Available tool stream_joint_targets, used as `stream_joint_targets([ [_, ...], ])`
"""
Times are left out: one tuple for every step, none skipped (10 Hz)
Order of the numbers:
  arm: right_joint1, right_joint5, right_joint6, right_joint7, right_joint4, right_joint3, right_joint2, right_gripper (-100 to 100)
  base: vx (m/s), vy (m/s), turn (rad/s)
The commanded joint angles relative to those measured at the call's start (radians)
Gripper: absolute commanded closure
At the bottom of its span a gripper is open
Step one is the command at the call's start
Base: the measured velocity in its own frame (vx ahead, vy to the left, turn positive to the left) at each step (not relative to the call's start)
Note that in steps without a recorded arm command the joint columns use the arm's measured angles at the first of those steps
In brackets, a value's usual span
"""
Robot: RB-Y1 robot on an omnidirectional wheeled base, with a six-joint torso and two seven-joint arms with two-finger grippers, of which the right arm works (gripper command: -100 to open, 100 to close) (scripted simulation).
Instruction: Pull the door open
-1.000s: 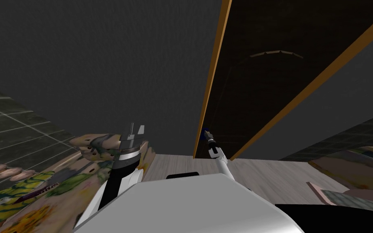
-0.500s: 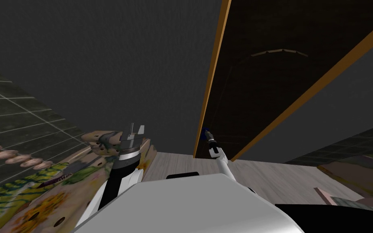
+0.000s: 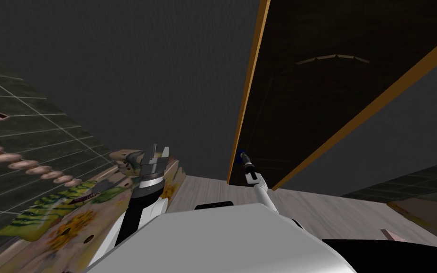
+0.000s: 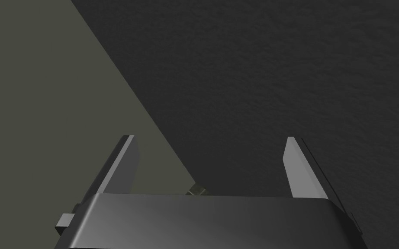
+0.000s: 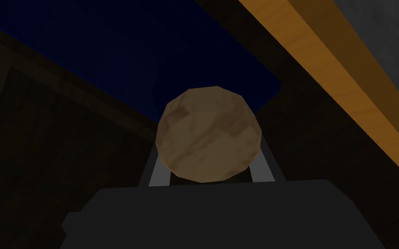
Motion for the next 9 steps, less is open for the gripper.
stream_joint_targets([
  [-0.007, -0.025, -0.008, -0.039, 0.007, 0.015, 0.009, 100, -0.052, -0.037, 0.057],
  [-0.007, -0.064, -0.008, -0.074, 0.01, 0.024, 0.003, 100, -0.055, -0.031, 0.092],
  [-0.007, -0.064, -0.008, -0.08, 0.01, 0.024, 0.003, 100, -0.047, -0.022, 0.043],
  [-0.008, -0.103, -0.008, -0.119, 0.013, 0.032, -0.003, 100, -0.049, -0.024, 0.109],
  [-0.009, -0.136, -0.008, -0.148, 0.017, 0.041, -0.01, 100, -0.075, -0.045, 0.113],
  [-0.009, -0.143, -0.008, -0.163, 0.017, 0.041, -0.01, 100, -0.053, -0.037, 0.068],
  [-0.009, -0.185, -0.009, -0.2, 0.02, 0.05, -0.016, 100, -0.057, -0.038, 0.094],
  [-0.009, -0.185, -0.009, -0.205, 0.02, 0.05, -0.016, 100, -0.05, -0.028, 0.051],
  [-0.01, -0.227, -0.009, -0.245, 0.024, 0.059, -0.022, 100, -0.054, -0.03, 0.096],
])
